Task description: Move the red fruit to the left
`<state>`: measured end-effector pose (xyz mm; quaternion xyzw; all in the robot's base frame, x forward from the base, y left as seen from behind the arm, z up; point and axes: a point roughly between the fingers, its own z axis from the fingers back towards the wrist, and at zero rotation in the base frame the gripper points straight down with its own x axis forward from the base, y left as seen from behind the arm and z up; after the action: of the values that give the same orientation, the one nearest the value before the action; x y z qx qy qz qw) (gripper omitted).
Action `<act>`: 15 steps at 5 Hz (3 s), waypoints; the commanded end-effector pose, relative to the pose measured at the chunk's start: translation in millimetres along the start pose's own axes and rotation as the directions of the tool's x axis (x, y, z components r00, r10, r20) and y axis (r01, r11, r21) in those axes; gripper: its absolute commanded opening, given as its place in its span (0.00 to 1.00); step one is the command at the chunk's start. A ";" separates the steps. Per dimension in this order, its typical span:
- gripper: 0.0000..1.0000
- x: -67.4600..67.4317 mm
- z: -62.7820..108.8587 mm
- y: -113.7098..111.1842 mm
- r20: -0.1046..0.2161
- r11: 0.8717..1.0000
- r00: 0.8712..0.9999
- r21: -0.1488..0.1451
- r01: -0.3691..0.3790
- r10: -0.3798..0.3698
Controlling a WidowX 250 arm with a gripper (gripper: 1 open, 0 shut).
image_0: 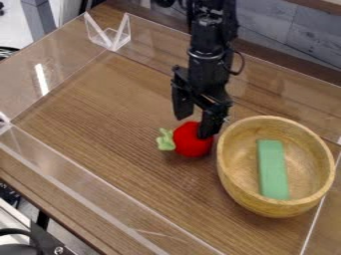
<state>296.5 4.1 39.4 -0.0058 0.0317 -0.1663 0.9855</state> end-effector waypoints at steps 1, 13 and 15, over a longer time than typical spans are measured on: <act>1.00 -5.6 4.6 10.6 0.042 1.000 0.999 0.011 0.004 -0.004; 0.00 -42.4 16.3 109.6 0.119 0.940 0.934 -0.090 -0.329 0.338; 0.00 -34.9 6.1 112.6 0.107 0.932 0.929 -0.111 -0.344 0.355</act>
<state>293.9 119.2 35.2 -0.0619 -0.0047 0.0146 0.9980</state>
